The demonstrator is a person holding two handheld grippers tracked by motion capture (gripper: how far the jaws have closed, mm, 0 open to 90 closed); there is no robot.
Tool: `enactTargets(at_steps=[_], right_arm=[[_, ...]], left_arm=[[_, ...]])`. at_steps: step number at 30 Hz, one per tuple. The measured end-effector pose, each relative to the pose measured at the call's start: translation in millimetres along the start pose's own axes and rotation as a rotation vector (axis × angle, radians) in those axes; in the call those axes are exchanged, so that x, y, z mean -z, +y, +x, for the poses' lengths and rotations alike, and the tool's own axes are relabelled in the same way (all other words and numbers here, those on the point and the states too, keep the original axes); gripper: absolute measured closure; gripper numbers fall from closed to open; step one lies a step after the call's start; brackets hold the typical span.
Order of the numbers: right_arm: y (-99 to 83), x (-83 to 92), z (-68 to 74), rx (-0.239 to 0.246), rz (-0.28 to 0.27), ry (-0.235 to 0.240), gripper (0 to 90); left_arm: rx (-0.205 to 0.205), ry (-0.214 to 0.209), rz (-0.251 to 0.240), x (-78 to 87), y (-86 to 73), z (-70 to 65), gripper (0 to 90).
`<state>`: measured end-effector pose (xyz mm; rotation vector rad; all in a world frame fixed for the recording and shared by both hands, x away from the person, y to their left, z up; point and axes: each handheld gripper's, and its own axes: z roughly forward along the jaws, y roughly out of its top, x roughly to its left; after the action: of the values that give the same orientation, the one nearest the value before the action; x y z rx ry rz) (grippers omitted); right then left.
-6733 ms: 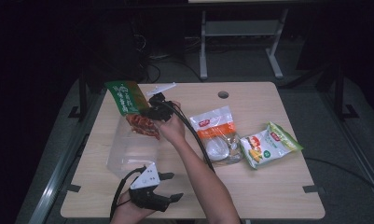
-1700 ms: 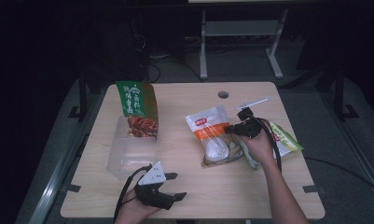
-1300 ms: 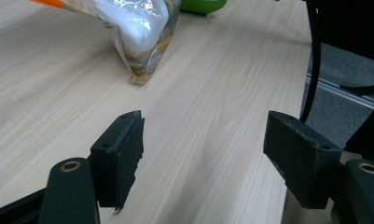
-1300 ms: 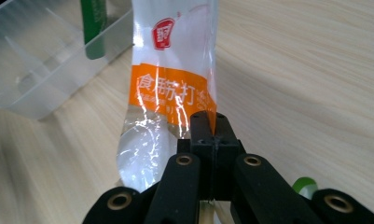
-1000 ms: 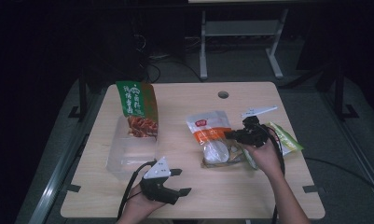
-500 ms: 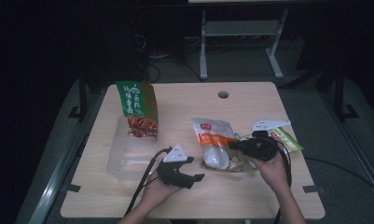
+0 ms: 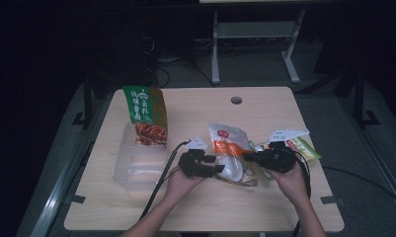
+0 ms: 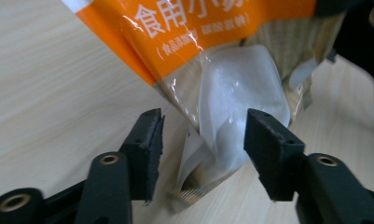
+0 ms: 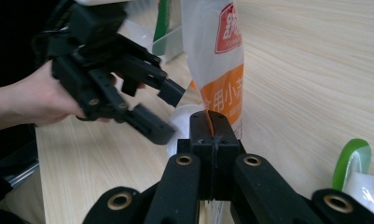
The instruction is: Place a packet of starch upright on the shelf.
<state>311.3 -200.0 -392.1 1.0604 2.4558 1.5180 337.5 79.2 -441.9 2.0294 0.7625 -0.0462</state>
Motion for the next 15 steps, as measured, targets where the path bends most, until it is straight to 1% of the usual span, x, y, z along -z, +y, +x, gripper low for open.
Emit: enactTargets(at_steps=[1,3,5,6,7,9,11,12,15], right_arm=[[0.1,0.1,0.3,0.005,0.0,0.002,90.0],[0.5,-0.1,0.6,0.022,0.002,0.006,90.0],[0.9,-0.8,1.2,0.033,0.013,-0.012,90.0],[0.8,-1.4,1.3,0.028,0.017,-0.009,90.0],[0.8,-1.4,1.3,0.028,0.017,-0.009,90.0],[0.9,-2.0,0.8,0.028,0.023,-0.012,90.0],[0.7,-3.1,-0.7,0.025,0.023,-0.011,90.0],[0.7,-3.1,-0.7,0.025,0.023,-0.011,90.0],[0.7,-3.6,-1.4,0.022,0.023,-0.012,90.0]], left_arm=[[0.018,-0.013,-0.003,-1.8,0.3,2.5,49.6],[0.038,-0.036,-0.011,-3.2,0.8,6.3,58.3],[0.058,-0.069,-0.028,-2.7,1.3,9.3,68.6],[0.052,-0.066,-0.031,-2.3,1.7,9.4,76.3],[0.045,-0.067,-0.031,-2.3,2.5,9.1,76.3],[0.031,-0.074,-0.029,-2.5,4.5,8.3,82.3],[0.014,-0.07,-0.03,-3.1,6.1,5.6,88.4],[-0.006,-0.062,-0.026,-3.5,6.7,4.8,88.4],[-0.014,-0.049,-0.024,-2.8,6.9,2.5,89.1]])
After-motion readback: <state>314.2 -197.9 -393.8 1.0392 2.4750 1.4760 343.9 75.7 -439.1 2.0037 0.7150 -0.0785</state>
